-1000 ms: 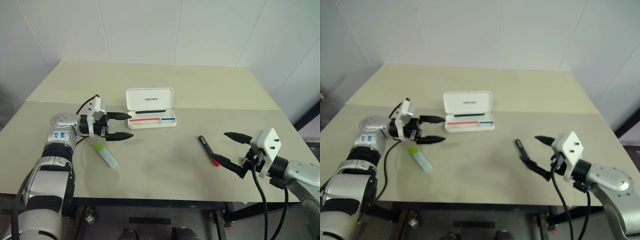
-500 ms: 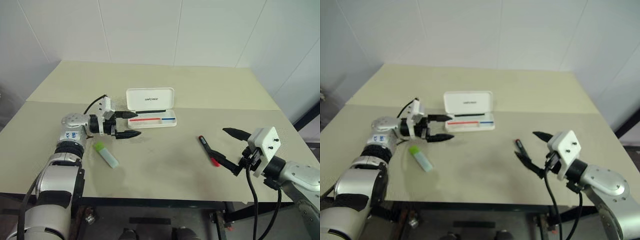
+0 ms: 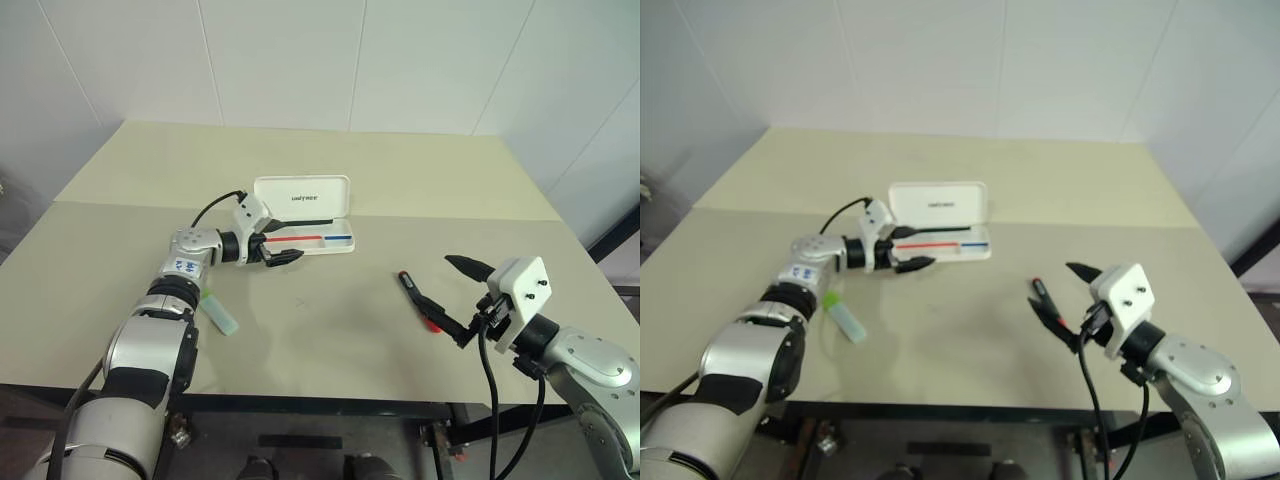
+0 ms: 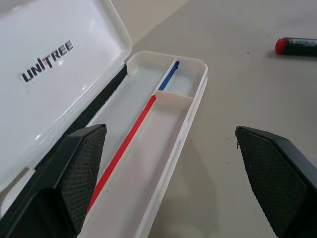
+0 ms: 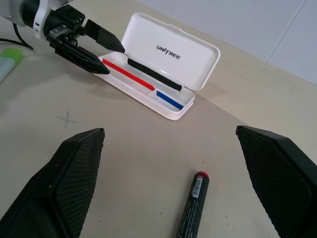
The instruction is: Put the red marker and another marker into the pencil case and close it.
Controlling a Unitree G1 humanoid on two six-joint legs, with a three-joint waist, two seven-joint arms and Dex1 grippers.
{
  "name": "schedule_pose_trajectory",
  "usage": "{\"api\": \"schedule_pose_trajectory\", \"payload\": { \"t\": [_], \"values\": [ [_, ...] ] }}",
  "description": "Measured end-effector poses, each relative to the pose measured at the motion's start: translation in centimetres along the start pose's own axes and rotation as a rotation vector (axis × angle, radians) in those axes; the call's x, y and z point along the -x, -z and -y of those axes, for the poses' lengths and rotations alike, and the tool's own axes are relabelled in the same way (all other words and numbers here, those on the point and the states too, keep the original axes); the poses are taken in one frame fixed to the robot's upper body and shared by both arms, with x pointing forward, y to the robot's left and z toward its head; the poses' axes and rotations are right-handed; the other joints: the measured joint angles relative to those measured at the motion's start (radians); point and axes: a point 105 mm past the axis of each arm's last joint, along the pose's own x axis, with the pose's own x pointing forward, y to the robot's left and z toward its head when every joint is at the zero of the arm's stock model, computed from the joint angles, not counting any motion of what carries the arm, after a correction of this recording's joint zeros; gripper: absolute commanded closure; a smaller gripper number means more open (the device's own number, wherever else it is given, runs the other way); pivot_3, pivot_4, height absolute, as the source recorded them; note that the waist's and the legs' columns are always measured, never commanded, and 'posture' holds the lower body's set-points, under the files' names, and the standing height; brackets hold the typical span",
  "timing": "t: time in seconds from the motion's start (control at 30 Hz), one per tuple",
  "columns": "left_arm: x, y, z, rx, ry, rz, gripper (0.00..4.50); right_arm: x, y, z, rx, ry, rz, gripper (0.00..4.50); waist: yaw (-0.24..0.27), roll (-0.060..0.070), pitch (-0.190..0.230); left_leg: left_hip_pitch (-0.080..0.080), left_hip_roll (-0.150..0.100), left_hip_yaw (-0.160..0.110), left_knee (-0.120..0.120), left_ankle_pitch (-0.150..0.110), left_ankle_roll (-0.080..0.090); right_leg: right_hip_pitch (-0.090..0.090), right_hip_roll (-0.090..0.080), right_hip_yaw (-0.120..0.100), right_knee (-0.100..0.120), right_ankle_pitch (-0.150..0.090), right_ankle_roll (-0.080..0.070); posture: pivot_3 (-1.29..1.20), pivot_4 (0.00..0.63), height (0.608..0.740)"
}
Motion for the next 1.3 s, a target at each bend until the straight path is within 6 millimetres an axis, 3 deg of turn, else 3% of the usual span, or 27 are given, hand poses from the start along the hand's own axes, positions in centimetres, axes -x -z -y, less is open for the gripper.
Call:
{"api": "schedule_pose_trajectory", "payload": {
  "t": [0.27, 0.53, 0.73, 1.3],
  "values": [
    [-1.4, 1.0, 0.5, -0.026, 0.002, -0.142, 0.03, 0.8, 0.4, -0.3, 0.000, 0.038, -0.022, 0.00, 0.000, 0.000, 0.000, 0.000, 0.000, 0.000, -0.001, 0.000, 0.000, 0.000, 0.000, 0.000, 0.000, 0.000, 0.000, 0.00, 0.150, 0.740],
    [-1.6, 2.2, -0.2, -0.036, -0.084, -0.270, 0.03, 1.6, -0.1, -0.2, 0.022, 0.077, -0.017, 0.00, 0.000, 0.000, 0.000, 0.000, 0.000, 0.000, 0.000, 0.000, 0.000, 0.000, 0.000, 0.001, 0.000, 0.000, 0.000, 0.00, 0.150, 0.740],
    [-2.0, 1.9, -0.5, -0.107, -0.119, -0.353, 0.03, 1.9, 0.1, -0.1, 0.015, 0.103, -0.030, 0.00, -0.002, 0.000, 0.000, 0.004, 0.000, 0.001, 0.002, 0.000, 0.000, 0.004, 0.000, 0.001, 0.000, 0.001, 0.002, 0.00, 0.150, 0.740],
    [-2.2, 2.0, -0.5, -0.104, -0.133, -0.359, 0.03, 2.3, -0.4, 0.5, 0.037, 0.138, -0.019, 0.00, -0.002, 0.000, 0.000, 0.005, 0.000, 0.002, 0.002, 0.002, 0.002, 0.005, 0.000, 0.002, 0.000, 0.001, 0.002, 0.00, 0.150, 0.740]
  ]
}}
